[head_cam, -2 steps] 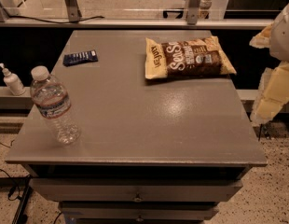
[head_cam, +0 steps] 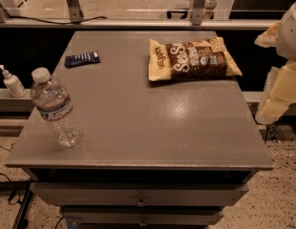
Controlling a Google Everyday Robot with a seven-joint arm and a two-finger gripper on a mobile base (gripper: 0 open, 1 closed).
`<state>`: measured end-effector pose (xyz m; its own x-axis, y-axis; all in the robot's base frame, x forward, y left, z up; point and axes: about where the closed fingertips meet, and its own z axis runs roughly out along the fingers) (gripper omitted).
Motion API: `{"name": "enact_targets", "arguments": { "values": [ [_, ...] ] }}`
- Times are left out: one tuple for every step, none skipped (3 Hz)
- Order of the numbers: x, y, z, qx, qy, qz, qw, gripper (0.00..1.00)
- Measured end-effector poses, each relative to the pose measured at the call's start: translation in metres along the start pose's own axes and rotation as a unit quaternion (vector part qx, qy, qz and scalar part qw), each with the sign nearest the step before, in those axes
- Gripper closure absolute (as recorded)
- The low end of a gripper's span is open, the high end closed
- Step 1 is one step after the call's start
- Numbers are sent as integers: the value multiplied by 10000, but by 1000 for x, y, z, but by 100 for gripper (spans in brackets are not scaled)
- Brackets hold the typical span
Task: Knock water bottle over
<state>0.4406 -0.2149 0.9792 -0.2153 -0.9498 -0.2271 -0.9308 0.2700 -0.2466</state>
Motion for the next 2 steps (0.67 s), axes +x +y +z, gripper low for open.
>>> {"name": "enact_targets", "arguments": {
  "values": [
    [-31,3,18,-226,-511,210,9982,0],
    [-85,17,38,-593,-1281,516,9886,0]
  ]
}}
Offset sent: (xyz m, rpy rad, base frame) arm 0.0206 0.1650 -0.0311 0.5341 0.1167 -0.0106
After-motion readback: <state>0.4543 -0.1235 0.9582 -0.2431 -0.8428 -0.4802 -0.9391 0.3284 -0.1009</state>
